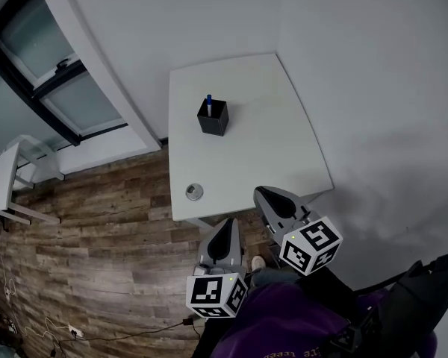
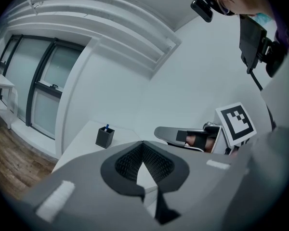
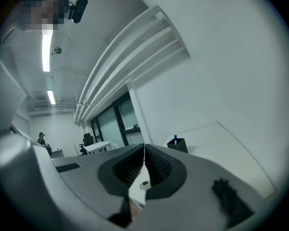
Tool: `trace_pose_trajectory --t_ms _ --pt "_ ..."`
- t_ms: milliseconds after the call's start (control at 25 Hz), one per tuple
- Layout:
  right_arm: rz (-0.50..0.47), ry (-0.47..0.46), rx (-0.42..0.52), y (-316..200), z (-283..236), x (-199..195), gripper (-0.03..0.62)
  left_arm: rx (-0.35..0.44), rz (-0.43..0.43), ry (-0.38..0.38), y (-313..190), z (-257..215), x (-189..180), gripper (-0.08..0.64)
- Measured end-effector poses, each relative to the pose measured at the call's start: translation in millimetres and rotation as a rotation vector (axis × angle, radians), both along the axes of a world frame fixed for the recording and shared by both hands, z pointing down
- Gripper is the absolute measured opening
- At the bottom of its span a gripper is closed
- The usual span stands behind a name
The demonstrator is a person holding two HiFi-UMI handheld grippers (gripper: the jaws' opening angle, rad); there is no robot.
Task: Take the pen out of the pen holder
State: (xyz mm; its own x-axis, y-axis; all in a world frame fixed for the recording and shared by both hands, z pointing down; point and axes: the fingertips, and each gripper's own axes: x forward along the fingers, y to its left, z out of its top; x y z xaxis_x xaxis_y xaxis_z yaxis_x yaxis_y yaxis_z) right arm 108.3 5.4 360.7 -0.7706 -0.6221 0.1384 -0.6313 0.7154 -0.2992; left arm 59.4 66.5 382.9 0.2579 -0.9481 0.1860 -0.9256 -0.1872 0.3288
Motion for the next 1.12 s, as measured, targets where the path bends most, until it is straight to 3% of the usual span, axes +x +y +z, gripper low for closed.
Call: trace_pose_trajectory --t_ms 640,1120 --pt "0.008 -0.006 -0.022 -55 11 -5 0.012 -0.022 -0.040 0.008 -51 12 -17 0.006" --pt "0.009 -0.025 -0.010 -126 7 -51 0.012 0.001 -0.009 0.009 -128 6 -61 0.006"
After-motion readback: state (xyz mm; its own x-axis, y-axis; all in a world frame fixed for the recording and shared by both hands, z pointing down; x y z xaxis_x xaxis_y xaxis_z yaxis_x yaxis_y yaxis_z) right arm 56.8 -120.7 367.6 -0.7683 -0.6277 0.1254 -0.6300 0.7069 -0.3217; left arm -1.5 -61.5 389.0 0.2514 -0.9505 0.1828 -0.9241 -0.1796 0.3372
